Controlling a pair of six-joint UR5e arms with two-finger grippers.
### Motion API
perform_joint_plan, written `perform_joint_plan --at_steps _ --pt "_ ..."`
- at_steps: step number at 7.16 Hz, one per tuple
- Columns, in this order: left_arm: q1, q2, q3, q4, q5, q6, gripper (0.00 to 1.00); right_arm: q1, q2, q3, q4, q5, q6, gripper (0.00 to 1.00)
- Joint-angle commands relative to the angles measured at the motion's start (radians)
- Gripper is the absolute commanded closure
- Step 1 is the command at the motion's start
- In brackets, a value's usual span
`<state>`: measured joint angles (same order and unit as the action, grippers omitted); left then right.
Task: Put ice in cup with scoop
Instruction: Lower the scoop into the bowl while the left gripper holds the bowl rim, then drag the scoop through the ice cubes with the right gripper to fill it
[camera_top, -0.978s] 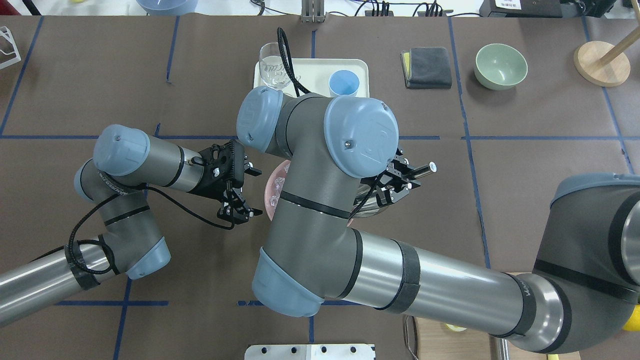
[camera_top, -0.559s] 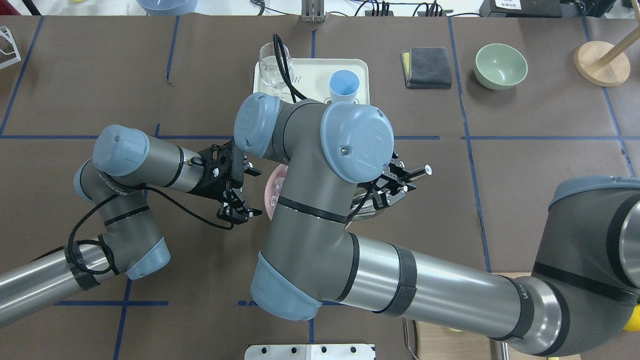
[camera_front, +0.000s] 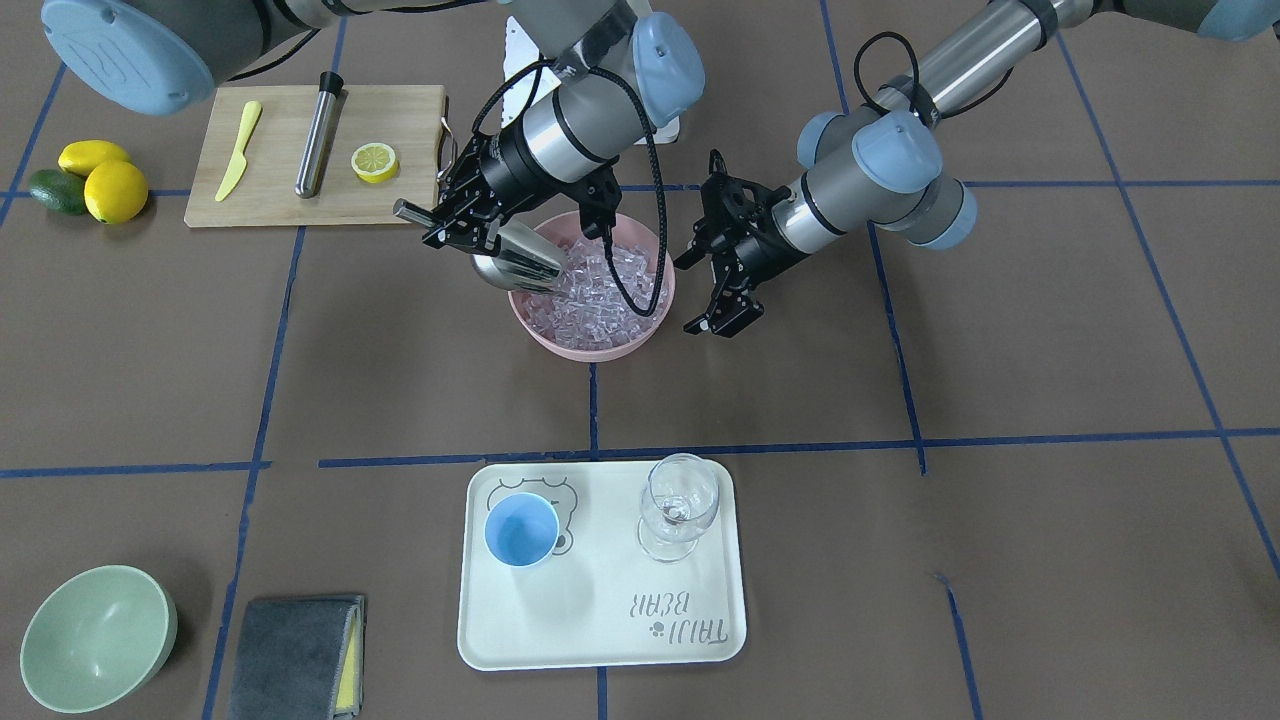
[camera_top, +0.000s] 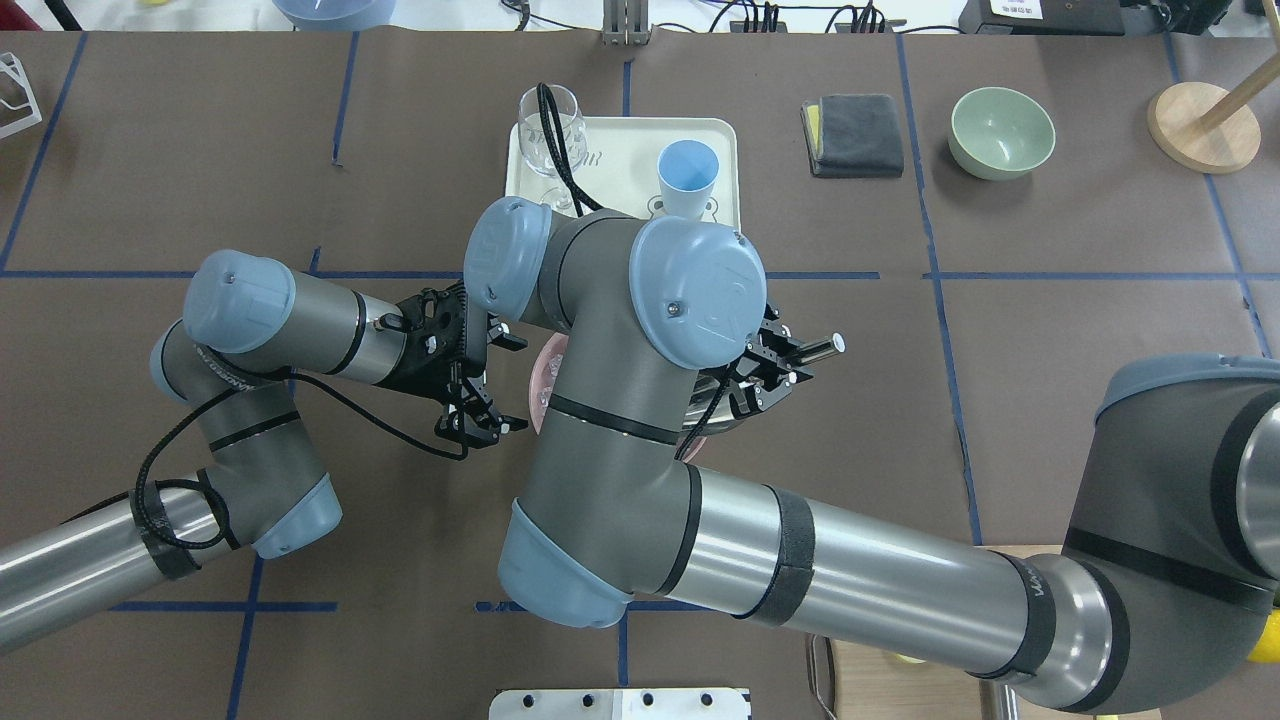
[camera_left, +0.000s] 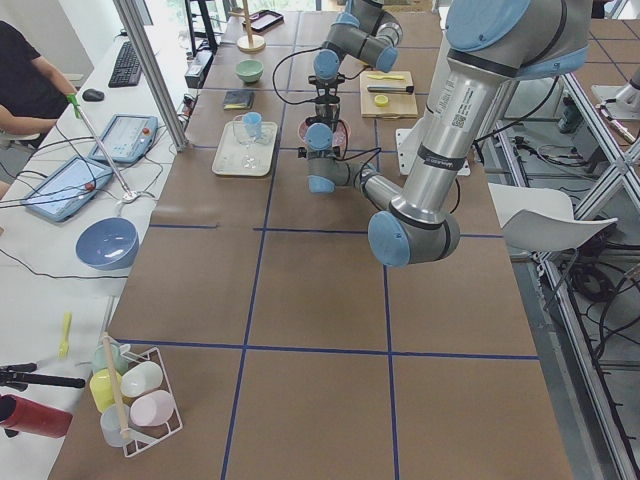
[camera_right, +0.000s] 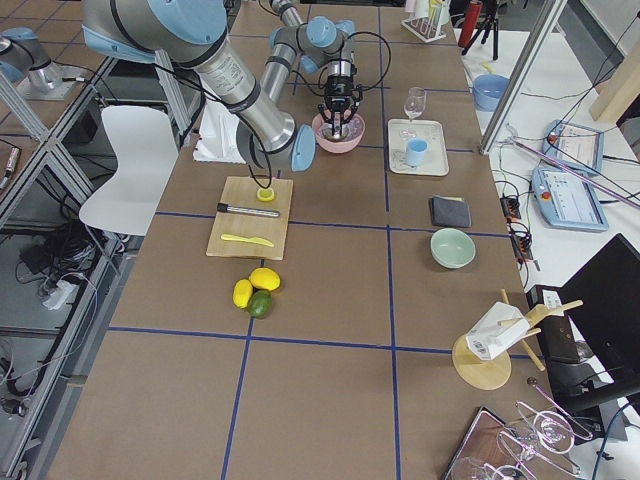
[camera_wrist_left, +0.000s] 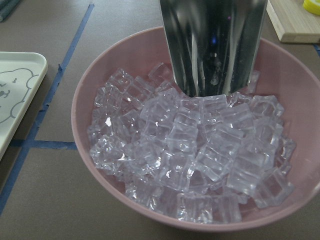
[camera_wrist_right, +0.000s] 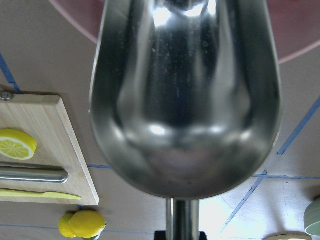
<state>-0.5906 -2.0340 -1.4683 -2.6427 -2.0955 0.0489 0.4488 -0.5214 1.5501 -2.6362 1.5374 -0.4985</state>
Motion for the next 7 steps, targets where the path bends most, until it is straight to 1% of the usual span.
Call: perform_joint_plan --at_steps 1,6,7 --pt "0.000 0.000 0.005 0.000 -0.001 0.000 0.00 -0.009 -0.008 -0.001 0.025 0.000 0.000 1.00" --pt "0.000 0.003 0.011 0.000 0.000 0.002 0.00 -0.012 -0.058 -0.002 0.131 0.003 0.000 1.00" --pt "-0.002 0.004 0.014 0.000 0.000 0.003 0.00 -0.013 -0.099 0.004 0.231 0.009 0.003 1.00"
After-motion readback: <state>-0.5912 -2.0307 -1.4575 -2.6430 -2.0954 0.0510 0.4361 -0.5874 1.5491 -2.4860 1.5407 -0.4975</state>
